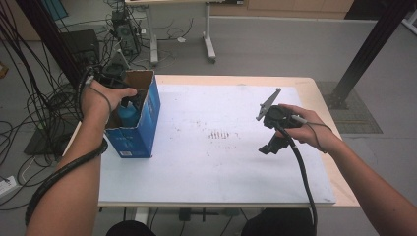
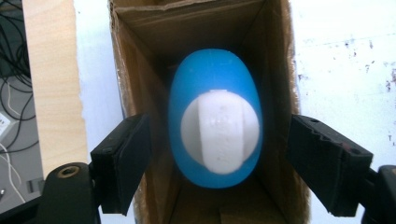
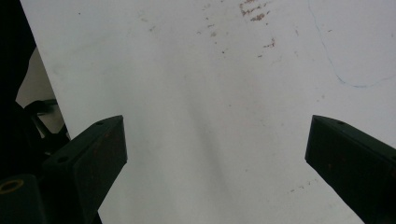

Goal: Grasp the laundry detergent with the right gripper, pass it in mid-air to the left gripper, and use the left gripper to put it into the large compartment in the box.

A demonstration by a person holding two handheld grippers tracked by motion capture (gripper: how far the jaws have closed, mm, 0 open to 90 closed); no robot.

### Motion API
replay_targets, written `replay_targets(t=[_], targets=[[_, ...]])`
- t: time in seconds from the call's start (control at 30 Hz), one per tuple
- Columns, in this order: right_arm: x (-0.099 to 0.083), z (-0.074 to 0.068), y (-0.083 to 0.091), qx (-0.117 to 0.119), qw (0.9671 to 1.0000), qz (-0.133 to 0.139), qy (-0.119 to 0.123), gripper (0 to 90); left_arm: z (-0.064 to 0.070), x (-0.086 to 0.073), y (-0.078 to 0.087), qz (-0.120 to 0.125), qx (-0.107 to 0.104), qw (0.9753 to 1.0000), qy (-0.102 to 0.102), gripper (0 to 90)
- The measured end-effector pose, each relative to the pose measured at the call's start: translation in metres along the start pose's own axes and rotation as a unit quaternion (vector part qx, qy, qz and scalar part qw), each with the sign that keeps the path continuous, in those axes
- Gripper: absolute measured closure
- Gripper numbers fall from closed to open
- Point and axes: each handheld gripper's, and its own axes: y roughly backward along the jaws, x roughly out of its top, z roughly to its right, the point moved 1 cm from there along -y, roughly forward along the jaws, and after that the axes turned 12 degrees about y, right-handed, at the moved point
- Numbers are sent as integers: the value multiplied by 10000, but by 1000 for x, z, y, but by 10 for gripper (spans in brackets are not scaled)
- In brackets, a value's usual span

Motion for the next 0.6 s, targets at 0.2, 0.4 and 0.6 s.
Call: replay_targets(t=[0.2, 0.4, 0.6], targets=[[0, 0, 0, 1, 10000, 11, -1, 54, 0, 2, 11, 11, -70, 10000, -54, 175], [-1, 1, 0, 13, 10000, 4, -35, 54, 5, 5, 30, 60, -200, 9997, -87, 105], [-2, 3, 0, 16, 10000, 9, -45, 54, 17, 6, 50, 121, -244, 9993, -252, 71]])
